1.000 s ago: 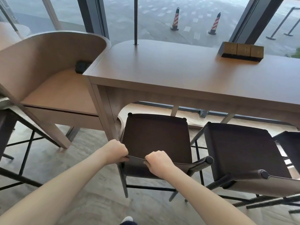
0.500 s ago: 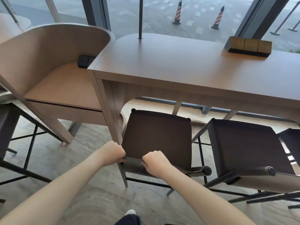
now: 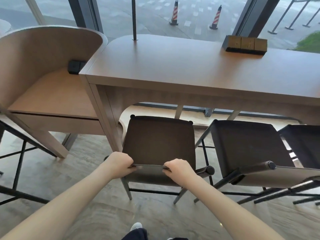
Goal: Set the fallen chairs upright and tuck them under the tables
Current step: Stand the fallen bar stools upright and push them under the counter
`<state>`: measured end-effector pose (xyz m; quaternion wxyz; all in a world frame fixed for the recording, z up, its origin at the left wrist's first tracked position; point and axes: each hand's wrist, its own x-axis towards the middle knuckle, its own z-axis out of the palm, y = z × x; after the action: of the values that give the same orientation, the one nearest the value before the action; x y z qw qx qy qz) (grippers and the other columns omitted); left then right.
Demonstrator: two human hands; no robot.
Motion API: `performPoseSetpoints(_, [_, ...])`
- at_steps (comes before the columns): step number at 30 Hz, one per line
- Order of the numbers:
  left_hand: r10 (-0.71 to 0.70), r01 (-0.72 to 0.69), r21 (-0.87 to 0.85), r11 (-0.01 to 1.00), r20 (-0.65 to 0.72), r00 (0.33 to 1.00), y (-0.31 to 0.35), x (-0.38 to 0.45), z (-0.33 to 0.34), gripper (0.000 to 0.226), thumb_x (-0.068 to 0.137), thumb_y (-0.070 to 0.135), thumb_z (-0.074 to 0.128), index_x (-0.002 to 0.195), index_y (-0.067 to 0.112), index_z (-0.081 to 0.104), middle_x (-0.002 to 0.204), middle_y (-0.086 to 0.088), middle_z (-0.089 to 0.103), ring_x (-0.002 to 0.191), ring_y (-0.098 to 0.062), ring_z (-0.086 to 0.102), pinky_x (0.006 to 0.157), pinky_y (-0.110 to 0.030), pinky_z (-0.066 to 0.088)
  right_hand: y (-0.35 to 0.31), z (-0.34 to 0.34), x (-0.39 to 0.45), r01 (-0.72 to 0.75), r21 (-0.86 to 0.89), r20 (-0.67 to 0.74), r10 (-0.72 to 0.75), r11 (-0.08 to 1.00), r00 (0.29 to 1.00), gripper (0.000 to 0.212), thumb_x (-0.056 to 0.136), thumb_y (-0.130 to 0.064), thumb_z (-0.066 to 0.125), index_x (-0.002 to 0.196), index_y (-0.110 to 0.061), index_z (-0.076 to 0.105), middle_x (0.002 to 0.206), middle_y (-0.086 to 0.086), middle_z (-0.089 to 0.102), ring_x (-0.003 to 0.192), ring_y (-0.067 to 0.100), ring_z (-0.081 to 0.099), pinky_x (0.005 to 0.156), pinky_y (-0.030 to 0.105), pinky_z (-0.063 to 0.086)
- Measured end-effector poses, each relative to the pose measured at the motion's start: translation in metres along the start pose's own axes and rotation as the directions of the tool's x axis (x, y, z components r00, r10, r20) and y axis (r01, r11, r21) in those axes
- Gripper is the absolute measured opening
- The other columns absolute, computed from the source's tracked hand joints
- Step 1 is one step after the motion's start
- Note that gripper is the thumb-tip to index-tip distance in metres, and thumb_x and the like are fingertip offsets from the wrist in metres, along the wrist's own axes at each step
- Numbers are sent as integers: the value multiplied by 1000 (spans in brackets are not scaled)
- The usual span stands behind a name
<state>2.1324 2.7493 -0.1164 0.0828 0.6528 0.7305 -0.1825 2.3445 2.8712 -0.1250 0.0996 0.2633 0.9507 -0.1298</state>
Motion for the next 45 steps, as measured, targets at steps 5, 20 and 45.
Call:
performPoseSetpoints(5, [19, -21, -251, 968, -12, 1000, 37, 17, -4, 47, 96, 58, 36, 86, 20, 61, 78, 7, 57, 77, -15, 60, 62, -26, 40, 39, -11, -32, -57, -252, 108, 87, 966, 990, 33, 101, -41, 39, 86, -16, 56, 88, 7, 64, 83, 28, 63, 65, 30, 39])
performPoseSetpoints(20, [-21, 0, -253, 967, -79, 997, 67, 17, -3, 57, 95, 63, 31, 87, 20, 67, 75, 4, 56, 79, -20, 63, 62, -28, 40, 63, -18, -36, 208, -486, 220, -112, 849, 969, 43, 105, -34, 28, 97, -8, 62, 95, 11, 69, 86, 32, 66, 64, 33, 33])
performPoseSetpoints(45, [-429, -104, -841, -530, 160, 889, 56, 8, -53, 47, 104, 42, 23, 137, 19, 47, 135, -6, 56, 121, -27, 54, 111, -46, 35, 9, -34, -2, -6, 973, 121, 488, -230, 865, 45, 101, -54, 26, 128, -31, 54, 138, -1, 54, 118, 26, 56, 104, 46, 43])
